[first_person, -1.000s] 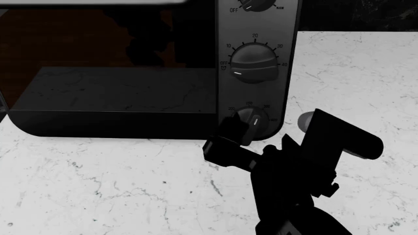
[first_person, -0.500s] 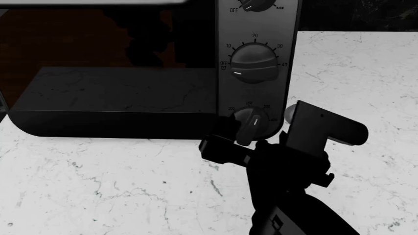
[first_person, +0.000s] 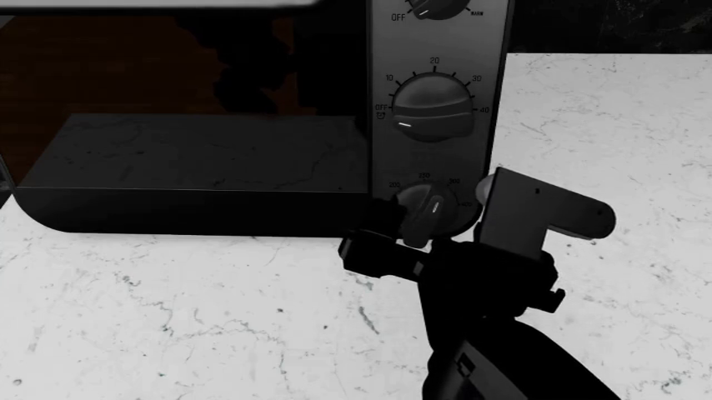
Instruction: Decrease the toaster oven temperature.
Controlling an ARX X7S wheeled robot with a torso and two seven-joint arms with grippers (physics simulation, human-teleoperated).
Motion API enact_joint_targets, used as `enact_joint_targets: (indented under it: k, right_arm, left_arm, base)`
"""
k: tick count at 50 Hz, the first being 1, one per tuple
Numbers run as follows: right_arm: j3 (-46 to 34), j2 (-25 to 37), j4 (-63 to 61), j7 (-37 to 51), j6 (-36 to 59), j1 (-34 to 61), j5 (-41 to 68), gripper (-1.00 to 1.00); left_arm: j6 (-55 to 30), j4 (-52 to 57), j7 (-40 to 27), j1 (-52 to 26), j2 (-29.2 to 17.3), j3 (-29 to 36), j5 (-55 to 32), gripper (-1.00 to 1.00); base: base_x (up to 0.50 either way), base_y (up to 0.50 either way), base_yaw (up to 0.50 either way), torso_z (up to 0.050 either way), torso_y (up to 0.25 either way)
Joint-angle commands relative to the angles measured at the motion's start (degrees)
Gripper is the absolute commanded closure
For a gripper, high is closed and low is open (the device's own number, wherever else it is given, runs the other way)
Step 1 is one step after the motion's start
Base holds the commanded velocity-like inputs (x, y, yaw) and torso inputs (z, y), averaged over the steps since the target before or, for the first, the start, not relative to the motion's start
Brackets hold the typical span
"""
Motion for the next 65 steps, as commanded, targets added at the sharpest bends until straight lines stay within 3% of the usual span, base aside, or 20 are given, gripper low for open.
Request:
enact_joint_targets:
  k: [1, 5, 6, 23, 65]
  right_arm:
    - [0.01, -0.43, 1.65, -1.01, -1.27, 0.18, -0.96, -1.00]
    - [0.04, -0.50, 2.02, -1.23, -1.52, 0.16, -0.48, -1.00]
    - [-0.55, -0.22, 1.67, -0.99, -1.46, 0.20, -1.01, 1.00]
    - [-2.71, 1.09, 0.66, -0.94, -1.10, 0.34, -1.02, 1.00]
    - [-19.41, 8.53, 3.69, -2.68, 5.57, 8.32, -10.76, 1.00]
  left_arm:
    - [0.20, -0.44, 0.54, -0.13, 0.56, -0.56, 0.46, -1.00]
    - [0.52, -0.65, 0.45, -0.07, 0.50, -0.58, 0.44, -1.00]
    - [0.56, -0.66, 0.43, -0.04, 0.47, -0.60, 0.40, -1.00]
    - [0.76, -0.85, 0.09, -0.31, 0.15, -0.44, 0.16, -1.00]
    - [0.68, -0.79, -0.81, -0.76, -0.69, 0.14, -0.40, -1.00]
  base:
    - [0.00, 0.00, 0.00, 0.000, 0.000]
    - [0.00, 0.00, 0.00, 0.000, 0.000]
    - [0.00, 0.00, 0.00, 0.000, 0.000]
    - [0.00, 0.00, 0.00, 0.000, 0.000]
    - [0.00, 0.00, 0.00, 0.000, 0.000]
